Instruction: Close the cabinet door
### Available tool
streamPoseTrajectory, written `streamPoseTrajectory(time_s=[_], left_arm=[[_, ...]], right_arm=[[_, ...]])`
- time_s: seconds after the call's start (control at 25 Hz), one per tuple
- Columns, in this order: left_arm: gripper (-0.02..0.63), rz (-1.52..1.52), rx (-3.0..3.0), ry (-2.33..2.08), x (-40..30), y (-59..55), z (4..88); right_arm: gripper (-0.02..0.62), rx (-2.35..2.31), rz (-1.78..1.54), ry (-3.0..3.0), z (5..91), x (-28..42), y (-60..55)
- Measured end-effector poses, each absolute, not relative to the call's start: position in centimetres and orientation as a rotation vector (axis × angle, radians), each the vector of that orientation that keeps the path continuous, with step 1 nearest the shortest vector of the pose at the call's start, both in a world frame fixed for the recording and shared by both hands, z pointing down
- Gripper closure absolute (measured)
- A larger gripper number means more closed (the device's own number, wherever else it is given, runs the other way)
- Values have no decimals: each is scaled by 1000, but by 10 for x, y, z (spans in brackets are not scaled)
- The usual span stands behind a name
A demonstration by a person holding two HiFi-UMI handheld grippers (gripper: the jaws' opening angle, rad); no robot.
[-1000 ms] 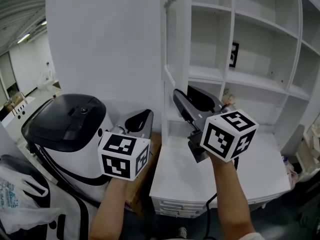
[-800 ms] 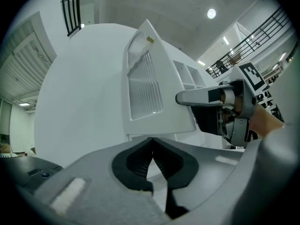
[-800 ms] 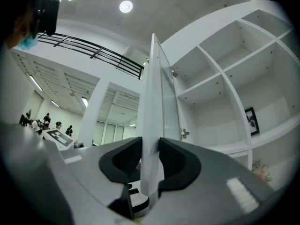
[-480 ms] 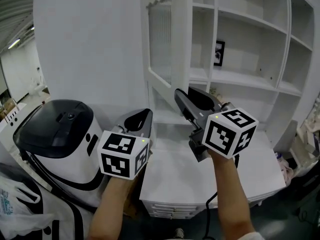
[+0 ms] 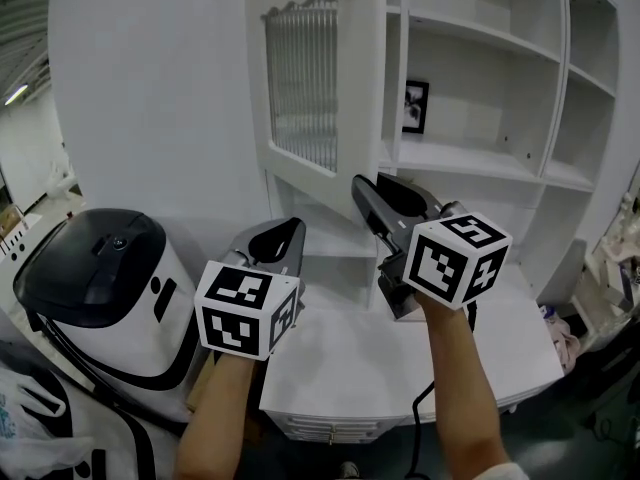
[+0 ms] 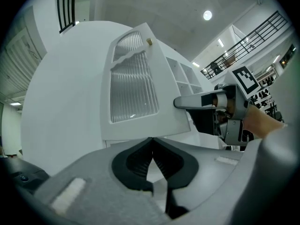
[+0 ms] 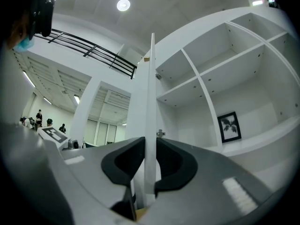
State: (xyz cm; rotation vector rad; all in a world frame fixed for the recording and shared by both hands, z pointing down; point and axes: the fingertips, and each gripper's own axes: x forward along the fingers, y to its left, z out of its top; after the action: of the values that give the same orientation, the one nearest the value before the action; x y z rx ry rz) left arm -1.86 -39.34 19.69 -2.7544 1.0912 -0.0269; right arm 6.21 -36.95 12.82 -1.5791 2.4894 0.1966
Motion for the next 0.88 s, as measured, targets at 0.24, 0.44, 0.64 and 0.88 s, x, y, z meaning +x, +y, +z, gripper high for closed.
streamPoseTrajectory(time_s=[0.24, 0.44, 0.64, 0.88], left_arm=[[604, -19, -2758, 1080, -1, -405, 198], [604, -17, -2772, 1060, 21, -416, 197], [604, -18, -2770, 1050, 39, -429, 195], [604, -17, -2767, 1042, 52, -444, 194]], right_arm=[[518, -1575, 189, 2484, 129, 81, -381], [514, -1562, 189, 2484, 129, 100, -392], [506, -1571, 184, 2480, 128, 119, -405], [492, -1607, 196, 2462, 127, 135, -420]])
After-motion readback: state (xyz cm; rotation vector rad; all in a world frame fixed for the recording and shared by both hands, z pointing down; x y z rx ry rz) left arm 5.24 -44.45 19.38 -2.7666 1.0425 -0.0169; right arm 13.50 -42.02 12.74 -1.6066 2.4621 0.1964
